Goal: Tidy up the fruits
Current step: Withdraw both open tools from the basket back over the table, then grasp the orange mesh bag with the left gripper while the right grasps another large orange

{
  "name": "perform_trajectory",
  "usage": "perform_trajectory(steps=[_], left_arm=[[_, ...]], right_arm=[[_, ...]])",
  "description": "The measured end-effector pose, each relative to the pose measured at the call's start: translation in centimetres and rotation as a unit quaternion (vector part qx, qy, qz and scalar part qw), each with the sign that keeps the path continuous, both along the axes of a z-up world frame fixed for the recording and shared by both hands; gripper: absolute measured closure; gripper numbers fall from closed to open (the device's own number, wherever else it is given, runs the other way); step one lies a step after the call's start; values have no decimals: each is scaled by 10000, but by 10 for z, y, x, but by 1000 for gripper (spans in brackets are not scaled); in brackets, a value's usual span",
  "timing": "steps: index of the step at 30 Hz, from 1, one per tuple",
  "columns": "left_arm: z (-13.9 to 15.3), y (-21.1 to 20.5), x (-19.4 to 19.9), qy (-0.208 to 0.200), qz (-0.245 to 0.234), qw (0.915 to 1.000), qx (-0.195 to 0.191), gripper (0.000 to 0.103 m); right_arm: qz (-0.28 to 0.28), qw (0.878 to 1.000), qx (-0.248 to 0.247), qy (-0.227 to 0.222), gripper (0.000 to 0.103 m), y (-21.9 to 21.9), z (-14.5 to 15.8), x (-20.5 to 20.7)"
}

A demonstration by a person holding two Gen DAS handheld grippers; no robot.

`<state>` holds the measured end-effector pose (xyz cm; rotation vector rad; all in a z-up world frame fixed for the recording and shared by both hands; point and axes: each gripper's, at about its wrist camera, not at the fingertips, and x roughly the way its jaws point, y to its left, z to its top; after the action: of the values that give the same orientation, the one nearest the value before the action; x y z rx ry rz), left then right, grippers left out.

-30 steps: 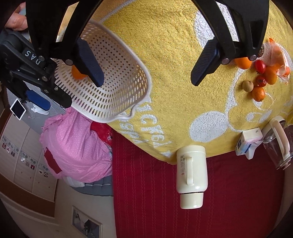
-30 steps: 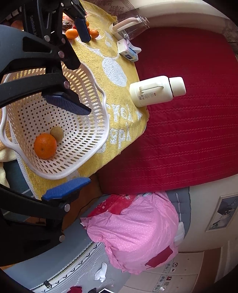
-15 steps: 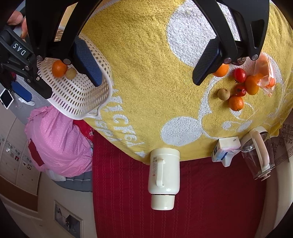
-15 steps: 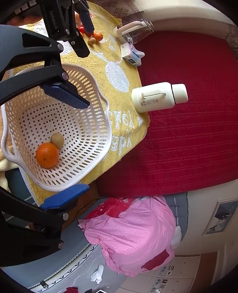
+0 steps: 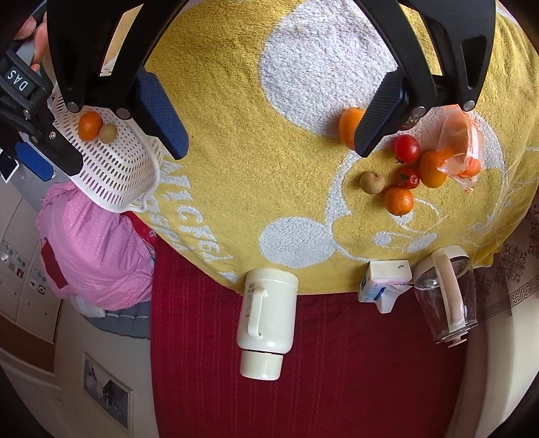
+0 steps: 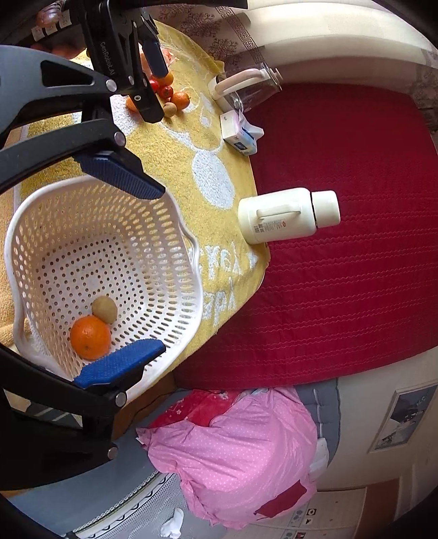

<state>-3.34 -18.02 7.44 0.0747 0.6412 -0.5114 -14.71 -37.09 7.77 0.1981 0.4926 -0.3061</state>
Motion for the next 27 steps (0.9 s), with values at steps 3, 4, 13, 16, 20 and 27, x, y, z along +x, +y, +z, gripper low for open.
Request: perform_trajectory(steps=[3,4,13,16,20,27], left_arm=[[1,13,5,30,107,9999,-59,5],[1,19,8,49,152,9998,-77,5],[3,72,28,-51,620,9981,21,5],[0,93,35,-97,784,9968,116,5],[-4,120,45,-108,999,9948,193,5],[-16,153,65,46,1109,9934,288,5]], right_arm=[[139,9999,-14,-46,17,11,2,3],[180,9998,-9,-59,17,14,3,5],[558,9982,115,-183,17,45,7,18],[733,9971,147,-170,17,57,7,24],[975,9951,113,-141,17,75,8,32],[1343,9908,125,-89,5,100,7,41]])
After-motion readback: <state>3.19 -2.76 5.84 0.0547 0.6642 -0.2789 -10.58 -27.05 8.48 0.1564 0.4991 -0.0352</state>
